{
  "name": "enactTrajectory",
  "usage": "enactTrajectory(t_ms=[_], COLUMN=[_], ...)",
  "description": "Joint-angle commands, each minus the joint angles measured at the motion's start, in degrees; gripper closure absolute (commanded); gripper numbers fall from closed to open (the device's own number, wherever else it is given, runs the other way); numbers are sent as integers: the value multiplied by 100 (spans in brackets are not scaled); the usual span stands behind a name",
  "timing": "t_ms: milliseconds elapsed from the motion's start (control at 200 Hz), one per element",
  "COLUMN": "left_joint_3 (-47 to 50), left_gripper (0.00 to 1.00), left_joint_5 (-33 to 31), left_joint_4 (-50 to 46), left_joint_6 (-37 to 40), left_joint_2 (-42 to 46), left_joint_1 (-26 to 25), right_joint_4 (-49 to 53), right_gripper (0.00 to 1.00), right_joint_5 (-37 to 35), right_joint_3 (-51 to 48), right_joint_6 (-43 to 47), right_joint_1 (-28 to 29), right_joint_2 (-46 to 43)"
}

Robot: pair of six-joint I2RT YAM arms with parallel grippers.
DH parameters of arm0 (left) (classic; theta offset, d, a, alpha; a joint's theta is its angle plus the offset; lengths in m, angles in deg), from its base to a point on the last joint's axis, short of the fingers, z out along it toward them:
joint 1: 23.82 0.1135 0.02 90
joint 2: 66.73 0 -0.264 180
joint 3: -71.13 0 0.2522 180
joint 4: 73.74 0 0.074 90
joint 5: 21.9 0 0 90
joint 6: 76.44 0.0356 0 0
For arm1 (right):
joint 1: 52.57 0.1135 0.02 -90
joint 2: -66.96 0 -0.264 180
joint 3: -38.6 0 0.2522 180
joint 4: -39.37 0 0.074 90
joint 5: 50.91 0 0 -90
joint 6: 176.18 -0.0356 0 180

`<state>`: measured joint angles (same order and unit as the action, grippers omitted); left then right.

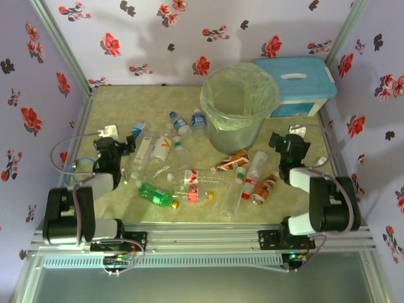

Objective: Put the plastic bottles in the bin

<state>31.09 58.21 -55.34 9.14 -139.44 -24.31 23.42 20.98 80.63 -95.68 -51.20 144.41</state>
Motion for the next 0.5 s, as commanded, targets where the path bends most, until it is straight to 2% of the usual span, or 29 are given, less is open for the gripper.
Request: enactTrajectory(t_ms=[0,135,230,365,490], left_joint_3=[-838,-1992,-2869,-3933,-4328], left_gripper=[0,0,0,0,0], left_joint_5=[-183,-215,19,247,708], left_joint_4=[-1799,-4154,-5510,-6864,-7215], left_joint_6=[-503,-1857,-1845,-1324,-1167], left_joint_2=[816,1381,1411,1163,944], left_joint_1=[-9,-90,-430,-730,-733], right_joint_4=[2401,5688,7265,8595,9159], right_gripper=[1,1,2,8,13], right_joint_5=[-578,-374,141,717,1525], right_joint_3=[805,1995,2373,2333,2130], right_joint_6=[-920,-1963,-2313,-2554,-2942], right_joint_1=[-49,-40,-16,21,120], right_joint_2=[-911,-1447,-1755,-2391,-2652])
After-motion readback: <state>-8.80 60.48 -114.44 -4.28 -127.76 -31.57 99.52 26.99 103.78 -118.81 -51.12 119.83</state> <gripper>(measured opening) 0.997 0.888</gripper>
